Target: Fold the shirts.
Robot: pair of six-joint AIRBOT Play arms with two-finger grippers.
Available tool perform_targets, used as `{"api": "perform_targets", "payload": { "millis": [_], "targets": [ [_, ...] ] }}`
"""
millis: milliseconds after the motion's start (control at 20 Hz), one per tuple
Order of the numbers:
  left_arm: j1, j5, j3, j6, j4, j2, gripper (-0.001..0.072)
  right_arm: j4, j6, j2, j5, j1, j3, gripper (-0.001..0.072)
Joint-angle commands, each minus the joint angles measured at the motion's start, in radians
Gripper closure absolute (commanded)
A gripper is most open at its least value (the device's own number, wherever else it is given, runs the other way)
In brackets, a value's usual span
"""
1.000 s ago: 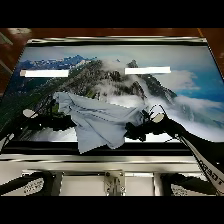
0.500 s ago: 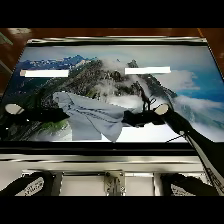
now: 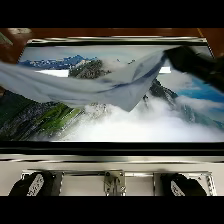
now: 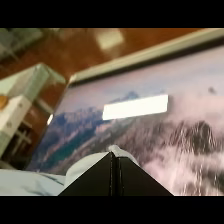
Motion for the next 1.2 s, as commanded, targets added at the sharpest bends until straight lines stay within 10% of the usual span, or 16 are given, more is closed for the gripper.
{"api": "perform_targets", "payload": {
  "millis": [0,450,1000,1050,1150],
  "targets": [
    [0.064,0.036,0.196,-0.071,0.026,0.050,0.0670,-0.048,0.047,0.120,0.029,-0.103,0.055,0.0651],
    [0.052,-0.056,-0.154,-0.067,0.060,0.064,0.0670,-0.374,0.167,-0.011,0.584,-0.165,0.003,0.0651],
    [-0.381,0.430,-0.710,-0.034,-0.067,-0.153,0.0670,-0.027,0.160,-0.555,0.037,-0.165,-0.114,0.0650],
    [-0.381,0.427,-0.710,-0.034,-0.067,-0.179,0.0670,-0.027,0.148,-0.572,0.037,-0.166,-0.114,0.0600],
    [-0.370,0.417,-0.708,-0.033,-0.067,-0.189,0.0669,-0.039,0.102,-0.565,0.102,-0.187,-0.106,0.0037]
  ]
}}
